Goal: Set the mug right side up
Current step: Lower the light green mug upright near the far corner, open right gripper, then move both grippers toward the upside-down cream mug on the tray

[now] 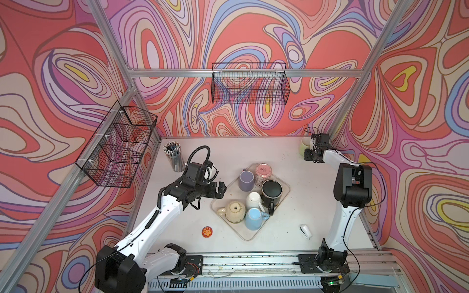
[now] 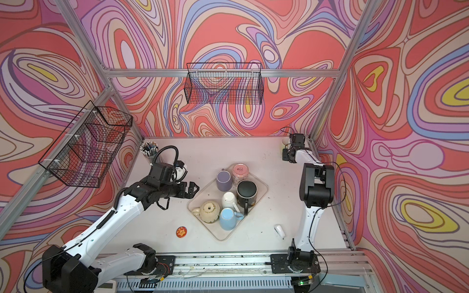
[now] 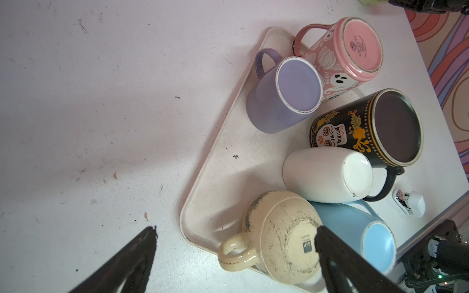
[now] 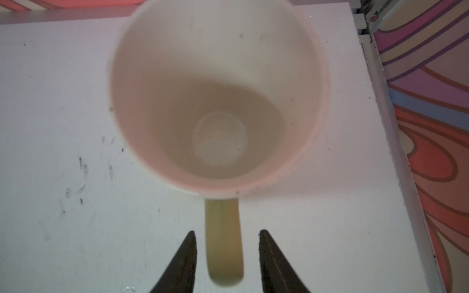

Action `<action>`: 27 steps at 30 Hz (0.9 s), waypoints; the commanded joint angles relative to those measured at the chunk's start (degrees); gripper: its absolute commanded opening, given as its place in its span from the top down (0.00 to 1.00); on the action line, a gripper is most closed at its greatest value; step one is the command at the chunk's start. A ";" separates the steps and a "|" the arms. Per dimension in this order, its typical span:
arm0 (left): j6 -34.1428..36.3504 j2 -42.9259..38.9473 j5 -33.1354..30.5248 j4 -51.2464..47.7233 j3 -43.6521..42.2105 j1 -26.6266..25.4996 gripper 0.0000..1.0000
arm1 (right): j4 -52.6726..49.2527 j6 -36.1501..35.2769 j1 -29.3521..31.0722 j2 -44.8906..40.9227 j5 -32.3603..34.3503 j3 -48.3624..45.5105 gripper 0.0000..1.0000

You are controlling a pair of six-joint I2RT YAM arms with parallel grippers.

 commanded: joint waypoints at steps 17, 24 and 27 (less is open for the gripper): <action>0.48 -0.81 5.65 -6.54 2.51 -0.49 0.28 | 3.35 11.34 4.15 -24.93 -3.66 -12.44 0.47; -2.44 0.49 5.23 -7.84 0.42 -0.48 0.58 | 4.08 12.49 14.35 -38.01 -2.12 -22.15 0.46; -3.32 0.78 4.98 -6.84 -0.71 -0.61 0.63 | 2.50 12.95 19.58 -42.44 -2.08 -25.06 0.46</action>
